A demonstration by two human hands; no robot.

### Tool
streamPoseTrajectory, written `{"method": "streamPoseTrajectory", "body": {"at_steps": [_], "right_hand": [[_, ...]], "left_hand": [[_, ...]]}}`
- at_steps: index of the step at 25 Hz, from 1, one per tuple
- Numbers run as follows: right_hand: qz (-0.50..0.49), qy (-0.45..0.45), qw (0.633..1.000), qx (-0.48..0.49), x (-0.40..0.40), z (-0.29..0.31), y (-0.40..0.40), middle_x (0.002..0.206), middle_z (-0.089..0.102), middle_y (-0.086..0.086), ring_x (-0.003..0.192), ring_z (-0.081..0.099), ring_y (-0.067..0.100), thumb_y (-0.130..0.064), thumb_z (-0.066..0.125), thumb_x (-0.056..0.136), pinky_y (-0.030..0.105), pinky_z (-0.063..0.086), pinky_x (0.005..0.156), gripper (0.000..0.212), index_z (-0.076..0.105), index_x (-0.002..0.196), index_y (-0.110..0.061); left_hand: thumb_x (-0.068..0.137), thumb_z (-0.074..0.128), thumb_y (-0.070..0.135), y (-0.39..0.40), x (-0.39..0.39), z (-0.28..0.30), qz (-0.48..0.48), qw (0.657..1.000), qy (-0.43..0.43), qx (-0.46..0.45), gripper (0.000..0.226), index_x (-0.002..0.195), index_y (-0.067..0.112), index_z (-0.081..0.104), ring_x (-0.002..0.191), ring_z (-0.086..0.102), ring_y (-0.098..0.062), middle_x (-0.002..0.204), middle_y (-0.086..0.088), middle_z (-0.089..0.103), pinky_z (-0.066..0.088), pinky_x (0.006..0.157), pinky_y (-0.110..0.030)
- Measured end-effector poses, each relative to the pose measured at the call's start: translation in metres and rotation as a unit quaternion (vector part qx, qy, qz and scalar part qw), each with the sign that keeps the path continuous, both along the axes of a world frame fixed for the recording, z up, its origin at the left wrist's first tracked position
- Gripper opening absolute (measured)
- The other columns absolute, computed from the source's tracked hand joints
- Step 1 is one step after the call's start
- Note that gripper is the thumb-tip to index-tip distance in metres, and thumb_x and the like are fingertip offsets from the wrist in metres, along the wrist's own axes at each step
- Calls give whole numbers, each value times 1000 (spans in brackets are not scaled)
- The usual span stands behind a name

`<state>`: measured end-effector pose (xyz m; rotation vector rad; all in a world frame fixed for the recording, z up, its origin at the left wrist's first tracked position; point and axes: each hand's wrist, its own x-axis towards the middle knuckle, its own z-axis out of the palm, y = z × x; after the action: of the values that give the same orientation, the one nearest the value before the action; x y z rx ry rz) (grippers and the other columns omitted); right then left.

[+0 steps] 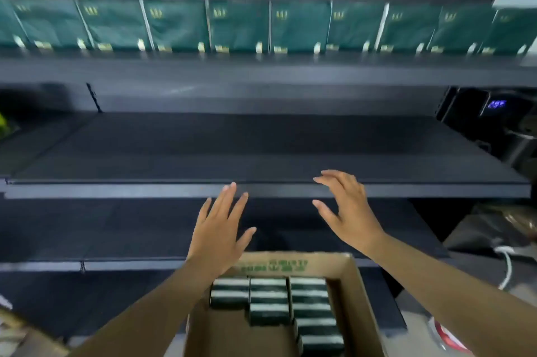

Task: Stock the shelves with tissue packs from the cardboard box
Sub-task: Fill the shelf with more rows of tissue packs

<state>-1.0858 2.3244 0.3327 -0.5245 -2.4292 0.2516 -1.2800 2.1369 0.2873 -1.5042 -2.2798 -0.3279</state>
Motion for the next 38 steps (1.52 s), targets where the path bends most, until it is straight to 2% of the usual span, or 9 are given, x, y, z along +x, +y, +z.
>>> {"method": "streamPoseTrajectory", "body": {"at_steps": [3,6,9,12,15,18,24,33,38], "right_hand": [[-21,-40,998,-34,21,-75,-3,131,48,-1,120,34,11,-45,41,88,32,25,97,46,53,125,-20],[-41,-88,993,-72,39,-139,-9,128,50,2,119,34,12,-44,38,87,35,29,96,48,52,126,-19],[-45,-142,987,-61,53,-198,-15,122,56,3,116,40,15,-43,44,86,43,39,96,43,48,123,-20],[-31,-174,979,-99,69,-251,-22,117,60,0,113,52,17,-35,60,87,35,46,93,37,54,120,-19],[25,-274,929,-247,86,-300,-31,127,54,-6,123,45,10,-30,64,87,17,31,100,43,52,128,-24],[35,-366,886,-283,92,-334,-28,133,49,-7,126,41,11,-29,68,84,24,31,107,50,50,130,-26],[33,-385,890,-243,94,-354,-20,134,46,-7,126,40,12,-19,67,84,35,34,106,52,49,132,-30],[59,-386,898,-204,88,-350,-19,128,51,-9,122,40,12,-18,58,89,27,29,99,40,52,127,-30],[86,-334,910,-229,84,-297,-17,121,53,-7,114,48,11,-18,58,91,24,35,98,37,52,126,-25]], "left_hand": [[96,16,55,-17,23,-79,2,997,-54,-57,66,138,14,45,135,33,-24,144,-11,43,39,104,-44],[90,28,55,-33,45,-138,5,988,-124,-95,63,132,14,50,130,43,-28,141,-13,47,42,99,-48],[96,19,56,-49,64,-188,15,978,-157,-135,63,133,14,47,129,46,-31,140,-15,47,43,97,-49],[96,9,58,-67,81,-230,35,965,-204,-164,69,134,14,47,128,48,-31,139,-15,48,43,96,-48],[97,17,54,-86,96,-254,59,961,-218,-161,61,131,15,49,122,53,-32,135,-16,53,44,92,-44],[92,35,45,-87,94,-260,66,965,-212,-142,49,125,14,53,123,52,-33,132,-15,55,45,92,-46],[92,34,43,-84,93,-259,44,972,-181,-146,49,117,12,63,119,55,-30,122,-9,63,45,92,-43],[92,34,45,-85,92,-259,45,974,-164,-151,51,117,12,64,117,57,-30,120,-8,64,37,94,-40],[91,32,54,-80,91,-240,54,964,-187,-180,60,125,12,56,116,58,-30,121,-9,63,46,90,-42]]}}
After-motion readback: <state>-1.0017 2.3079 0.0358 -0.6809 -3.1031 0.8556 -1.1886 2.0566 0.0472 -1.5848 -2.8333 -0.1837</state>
